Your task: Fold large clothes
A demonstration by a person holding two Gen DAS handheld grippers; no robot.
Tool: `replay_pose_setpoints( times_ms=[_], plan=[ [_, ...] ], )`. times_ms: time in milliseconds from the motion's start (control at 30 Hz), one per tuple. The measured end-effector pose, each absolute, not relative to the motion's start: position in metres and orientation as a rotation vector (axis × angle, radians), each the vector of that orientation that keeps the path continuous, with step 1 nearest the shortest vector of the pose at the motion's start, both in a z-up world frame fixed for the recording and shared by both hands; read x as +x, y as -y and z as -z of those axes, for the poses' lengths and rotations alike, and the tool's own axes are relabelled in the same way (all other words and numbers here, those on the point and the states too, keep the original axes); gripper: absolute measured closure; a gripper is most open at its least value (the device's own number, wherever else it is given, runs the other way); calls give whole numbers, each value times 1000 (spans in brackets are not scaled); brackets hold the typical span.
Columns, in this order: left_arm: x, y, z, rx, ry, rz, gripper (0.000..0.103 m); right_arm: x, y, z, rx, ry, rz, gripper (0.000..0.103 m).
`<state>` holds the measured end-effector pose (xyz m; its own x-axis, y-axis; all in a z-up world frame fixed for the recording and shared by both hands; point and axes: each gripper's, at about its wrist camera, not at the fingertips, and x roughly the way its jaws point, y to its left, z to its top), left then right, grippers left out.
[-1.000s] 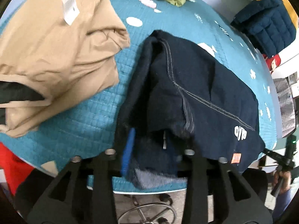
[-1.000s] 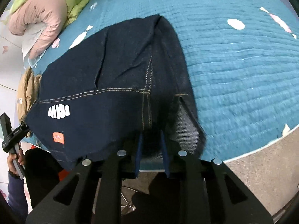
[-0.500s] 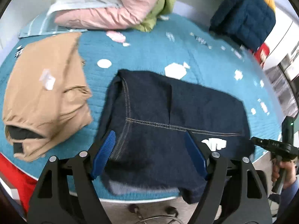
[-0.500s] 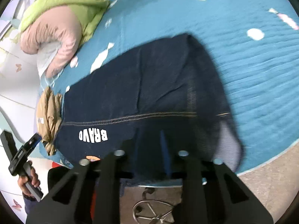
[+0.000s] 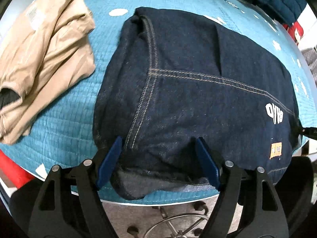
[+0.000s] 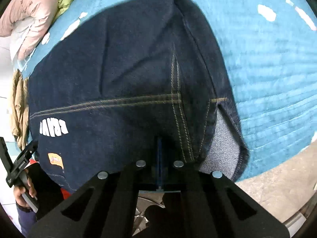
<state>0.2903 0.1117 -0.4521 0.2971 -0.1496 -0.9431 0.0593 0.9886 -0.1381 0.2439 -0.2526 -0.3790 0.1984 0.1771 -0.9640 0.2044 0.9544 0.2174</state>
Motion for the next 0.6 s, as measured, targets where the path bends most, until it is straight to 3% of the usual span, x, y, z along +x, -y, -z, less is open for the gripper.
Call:
replay_pose_setpoints(
  times_ms=[133, 267, 400, 600],
  plan=[
    [289, -118, 453, -157, -1248, 144, 23, 272, 197, 342, 357, -1241, -121, 102],
    [286, -124, 451, -193, -1251, 144, 23, 314, 138, 339, 342, -1171, -189, 102],
    [286, -140, 445, -286, -1252, 151, 22, 359, 120, 360, 397, -1186, -153, 102],
    [281, -173, 446, -414, -1248, 151, 22, 395, 130, 427, 475, -1350, -52, 103]
  ],
)
